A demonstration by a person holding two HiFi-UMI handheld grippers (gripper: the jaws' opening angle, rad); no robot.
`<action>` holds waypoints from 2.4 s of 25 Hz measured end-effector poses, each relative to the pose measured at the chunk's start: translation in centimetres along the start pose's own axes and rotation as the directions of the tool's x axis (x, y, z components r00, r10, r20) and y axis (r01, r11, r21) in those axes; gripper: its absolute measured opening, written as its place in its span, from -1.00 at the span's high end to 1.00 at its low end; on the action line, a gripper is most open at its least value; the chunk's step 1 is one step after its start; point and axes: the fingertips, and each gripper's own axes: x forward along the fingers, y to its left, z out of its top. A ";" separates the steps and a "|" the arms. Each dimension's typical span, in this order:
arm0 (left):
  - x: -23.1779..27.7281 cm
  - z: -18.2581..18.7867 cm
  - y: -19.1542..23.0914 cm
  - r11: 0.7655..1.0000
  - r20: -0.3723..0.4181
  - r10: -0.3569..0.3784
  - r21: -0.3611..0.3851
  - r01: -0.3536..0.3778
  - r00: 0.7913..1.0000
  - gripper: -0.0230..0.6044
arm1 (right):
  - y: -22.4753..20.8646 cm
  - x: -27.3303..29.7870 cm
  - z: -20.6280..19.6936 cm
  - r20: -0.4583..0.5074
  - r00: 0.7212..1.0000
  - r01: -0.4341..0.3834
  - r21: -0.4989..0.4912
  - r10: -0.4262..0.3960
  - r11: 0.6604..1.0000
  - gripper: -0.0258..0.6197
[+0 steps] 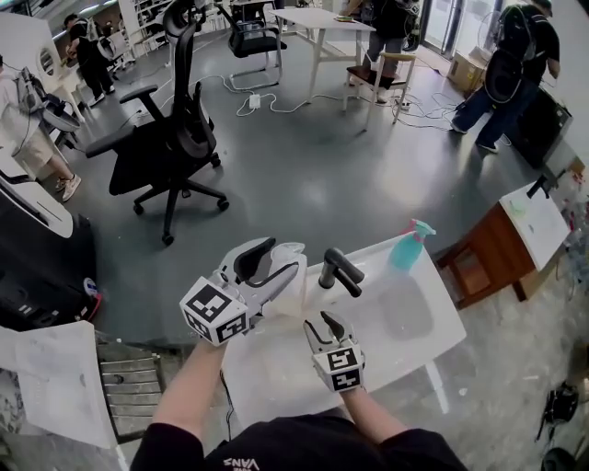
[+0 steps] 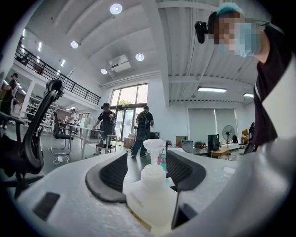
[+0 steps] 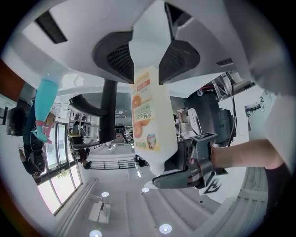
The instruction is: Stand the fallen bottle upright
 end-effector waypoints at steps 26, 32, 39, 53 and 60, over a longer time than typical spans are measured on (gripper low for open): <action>-18.1 -3.5 -4.5 0.999 -0.016 -0.024 -0.042 0.023 1.000 0.25 | 9.7 -12.2 5.8 0.216 0.944 0.235 0.096 -0.251 0.967 0.58; -21.2 -4.5 -5.7 0.998 -0.030 -0.046 -0.037 0.045 0.999 0.58 | 12.7 -13.3 5.0 0.219 0.935 0.262 0.107 -0.279 0.959 0.79; -24.0 -5.1 -6.7 0.999 -0.071 -0.047 0.007 0.048 0.996 0.82 | 15.4 -14.2 4.7 0.226 0.929 0.274 0.111 -0.293 0.955 0.91; -29.1 -8.6 -7.9 0.995 -0.152 -0.010 -0.095 -0.004 0.988 0.86 | 18.5 -15.5 2.7 0.167 0.940 0.282 0.116 -0.298 0.952 0.92; -29.7 -8.6 -8.4 0.995 -0.144 -0.028 -0.099 0.013 0.989 0.86 | 19.5 -15.4 2.2 0.161 0.936 0.295 0.132 -0.314 0.946 0.92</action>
